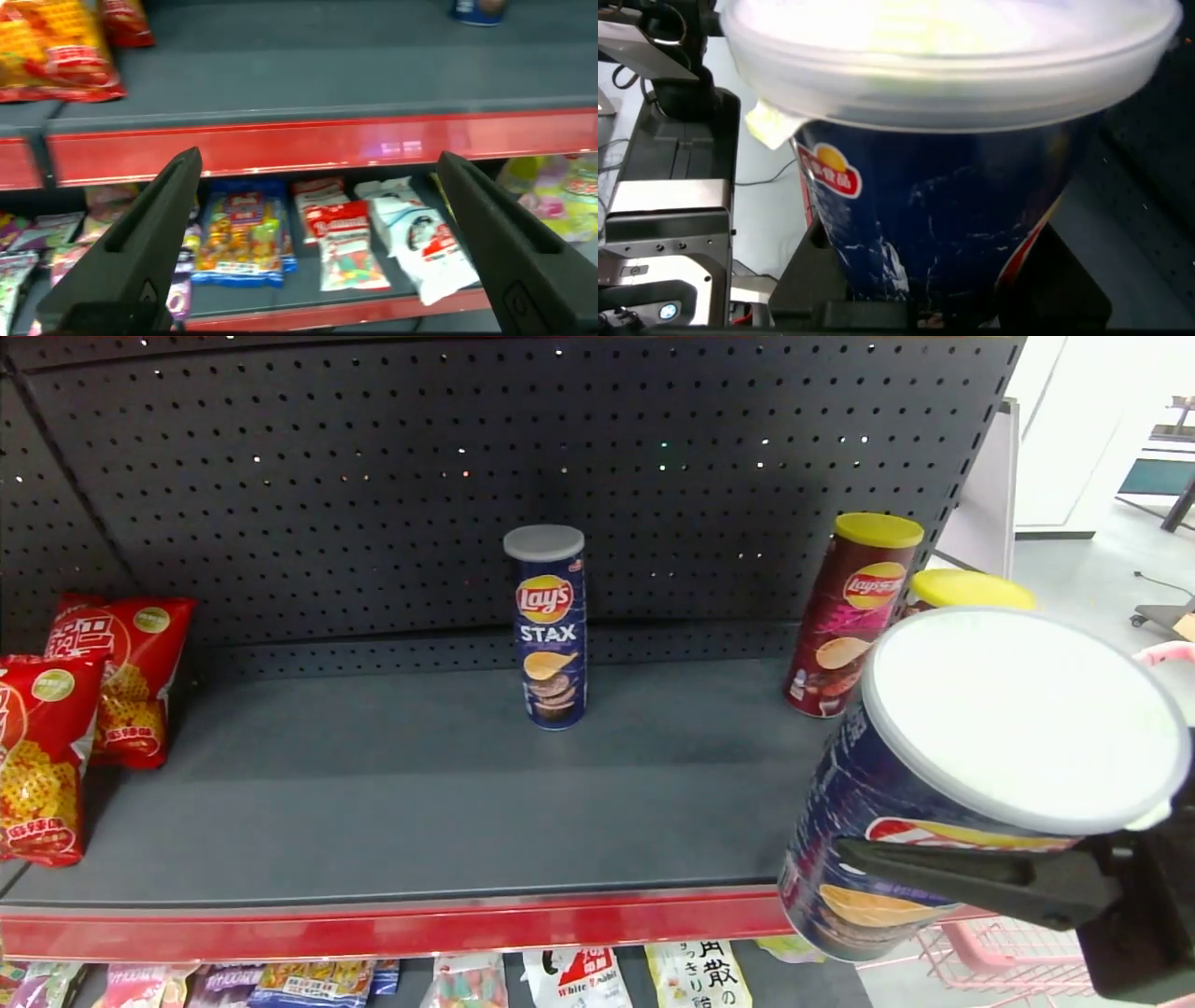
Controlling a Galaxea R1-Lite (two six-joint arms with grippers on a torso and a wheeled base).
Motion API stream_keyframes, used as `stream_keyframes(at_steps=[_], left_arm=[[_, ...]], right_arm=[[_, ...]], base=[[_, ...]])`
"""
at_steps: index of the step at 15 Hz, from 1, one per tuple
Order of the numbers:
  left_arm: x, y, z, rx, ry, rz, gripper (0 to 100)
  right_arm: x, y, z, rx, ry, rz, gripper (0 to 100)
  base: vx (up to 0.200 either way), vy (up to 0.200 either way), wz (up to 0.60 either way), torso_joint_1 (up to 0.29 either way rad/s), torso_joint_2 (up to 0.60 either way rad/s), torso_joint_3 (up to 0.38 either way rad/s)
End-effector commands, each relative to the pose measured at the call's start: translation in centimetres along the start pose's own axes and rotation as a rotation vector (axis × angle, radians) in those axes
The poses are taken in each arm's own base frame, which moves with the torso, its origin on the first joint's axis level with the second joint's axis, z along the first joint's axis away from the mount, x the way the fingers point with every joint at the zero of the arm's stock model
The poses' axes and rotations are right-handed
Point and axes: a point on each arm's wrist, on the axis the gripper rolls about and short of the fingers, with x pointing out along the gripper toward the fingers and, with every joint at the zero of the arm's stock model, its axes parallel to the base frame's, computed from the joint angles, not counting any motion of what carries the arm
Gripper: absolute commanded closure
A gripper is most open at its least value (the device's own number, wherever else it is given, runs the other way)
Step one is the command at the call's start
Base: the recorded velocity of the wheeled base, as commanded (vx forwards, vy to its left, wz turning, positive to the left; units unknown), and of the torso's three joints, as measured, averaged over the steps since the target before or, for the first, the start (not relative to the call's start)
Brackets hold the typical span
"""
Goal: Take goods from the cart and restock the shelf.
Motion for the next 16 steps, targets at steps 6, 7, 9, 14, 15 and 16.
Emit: stream_keyframes(at_steps=[6, 7, 9, 14, 15, 16], left_arm=[[0.01, 0.0, -0.02, 0.001, 0.002, 0.0, 0], [0.0, 0.0, 0.02, 0.003, 0.0, 0.0, 0], [0.01, 0.0, -0.02, 0.006, 0.002, 0.0, 0], [0.01, 0.0, -0.02, 0.004, 0.002, 0.0, 0], [0.01, 0.0, -0.02, 0.004, 0.002, 0.0, 0], [0.01, 0.0, -0.02, 0.004, 0.002, 0.0, 0]], right_arm=[[0.13, 0.09, -0.31, 0.006, 0.009, 0.009, 100], [0.13, 0.09, -0.31, 0.006, 0.009, 0.009, 100], [0.14, 0.11, -0.35, 0.007, 0.009, 0.011, 100], [0.11, 0.34, -0.78, 0.015, 0.021, 0.018, 100], [0.12, 0.39, -0.9, 0.017, 0.023, 0.021, 100], [0.08, 0.42, -0.92, 0.017, 0.023, 0.021, 100]], base=[[0.0, 0.133, 0.0, -0.001, 0.0, 0.002], [0.0, 0.0, 0.0, 0.0, 0.0, 0.0], [0.0, 0.0, 0.0, 0.0, 0.0, 0.0], [0.0, 0.0, 0.0, 0.0, 0.0, 0.0], [0.0, 0.0, 0.0, 0.0, 0.0, 0.0], [0.0, 0.0, 0.0, 0.0, 0.0, 0.0]])
